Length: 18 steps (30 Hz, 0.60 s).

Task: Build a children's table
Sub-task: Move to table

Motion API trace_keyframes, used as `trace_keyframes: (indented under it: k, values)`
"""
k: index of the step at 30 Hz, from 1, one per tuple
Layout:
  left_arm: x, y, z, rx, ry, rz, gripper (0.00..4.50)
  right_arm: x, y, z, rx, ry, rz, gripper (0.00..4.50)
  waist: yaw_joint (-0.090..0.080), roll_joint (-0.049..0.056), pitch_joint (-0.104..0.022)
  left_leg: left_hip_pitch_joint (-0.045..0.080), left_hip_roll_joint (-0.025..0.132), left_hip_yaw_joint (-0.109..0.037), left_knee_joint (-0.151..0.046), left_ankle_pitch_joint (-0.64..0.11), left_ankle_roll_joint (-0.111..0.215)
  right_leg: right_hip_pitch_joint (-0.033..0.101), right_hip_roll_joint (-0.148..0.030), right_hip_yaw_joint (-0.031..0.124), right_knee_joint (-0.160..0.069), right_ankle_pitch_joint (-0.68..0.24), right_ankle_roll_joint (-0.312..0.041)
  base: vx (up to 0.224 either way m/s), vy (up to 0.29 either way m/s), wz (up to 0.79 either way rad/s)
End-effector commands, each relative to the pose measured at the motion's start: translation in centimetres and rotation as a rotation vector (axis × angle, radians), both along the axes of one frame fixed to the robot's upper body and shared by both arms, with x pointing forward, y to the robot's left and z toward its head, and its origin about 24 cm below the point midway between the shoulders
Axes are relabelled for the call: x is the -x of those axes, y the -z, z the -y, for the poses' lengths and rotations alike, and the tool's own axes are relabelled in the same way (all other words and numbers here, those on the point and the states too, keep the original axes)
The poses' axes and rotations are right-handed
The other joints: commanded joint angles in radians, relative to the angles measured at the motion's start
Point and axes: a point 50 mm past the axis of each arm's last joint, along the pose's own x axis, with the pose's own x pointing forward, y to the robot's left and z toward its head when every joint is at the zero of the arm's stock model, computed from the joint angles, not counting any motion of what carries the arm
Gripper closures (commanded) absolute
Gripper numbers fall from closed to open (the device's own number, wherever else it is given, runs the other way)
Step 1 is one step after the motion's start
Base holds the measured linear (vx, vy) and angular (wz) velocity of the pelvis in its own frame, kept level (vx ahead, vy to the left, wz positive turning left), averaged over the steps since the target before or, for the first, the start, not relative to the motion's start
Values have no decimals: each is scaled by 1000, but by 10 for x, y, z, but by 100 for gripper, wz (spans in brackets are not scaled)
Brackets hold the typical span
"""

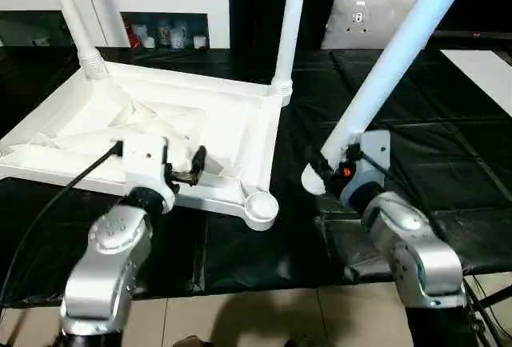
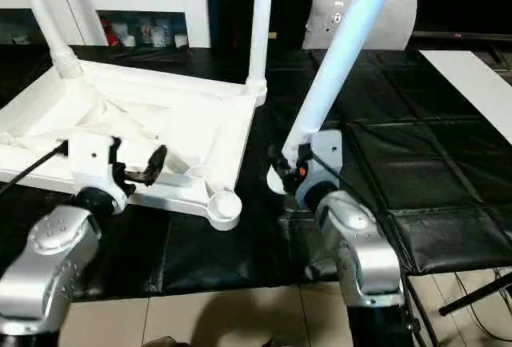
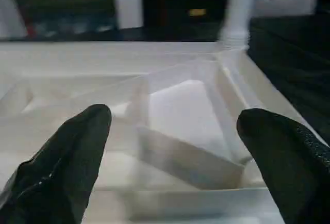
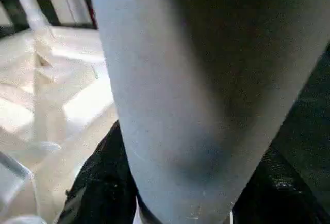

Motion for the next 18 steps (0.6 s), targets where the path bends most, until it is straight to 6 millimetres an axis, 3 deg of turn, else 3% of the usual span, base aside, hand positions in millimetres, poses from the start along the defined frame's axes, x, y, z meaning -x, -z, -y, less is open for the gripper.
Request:
trace_keyframes:
  k: [1,3,5,7,9,13,14,15,18]
  values:
    - [-3,4,1,-49,74,-34,0,-3,-7,3,-13,-7,38,260,2,5,-52,15,77,-33,-104,-286,-39,24,-54,44,-69,-244,-152,0,0,0]
    - [-6,5,-1,-150,228,-69,0,-4,-9,4,-20,-10,62,260,3,7,-53,17,78,-31,-104,-261,-40,24,-54,44,-69,-212,-160,0,0,0]
    - [-8,5,-4,-198,286,-83,0,-5,-10,4,-18,-25,84,260,4,17,-58,17,77,-30,-103,-218,-38,26,-52,43,-56,-140,-177,0,0,0]
    - [-12,3,-9,-256,362,-96,0,-6,-11,3,-3,-47,85,260,5,20,-60,19,77,-27,-101,-180,-30,31,-53,43,-49,-65,-207,0,0,0]
    - [-15,1,-12,-300,425,-111,0,-5,-12,2,10,-88,102,260,8,22,-61,23,75,-24,-100,-175,-22,29,-50,41,-49,-46,-223,0,0,0]
    - [-20,-4,-21,-464,678,-164,0,0,-9,3,56,-226,69,260,13,26,-55,25,77,-23,-103,-202,-18,32,-53,44,-49,-69,-239,0,0,0]
    - [-21,-3,-22,-469,691,-171,0,-1,-9,3,61,-227,72,260,15,26,-55,25,77,-21,-103,-207,-20,31,-53,44,-50,-76,-239,0,0,0]
    - [-22,-3,-23,-478,714,-184,29,-1,-8,5,71,-230,79,260,15,26,-56,27,78,-19,-103,-203,-26,31,-54,45,-48,-72,-245,0,0,0]
    - [-25,-1,-21,-480,838,-233,36,1,-7,6,84,-262,75,260,21,27,-54,29,80,-17,-103,-217,-33,29,-57,47,-49,-93,-254,0,0,0]
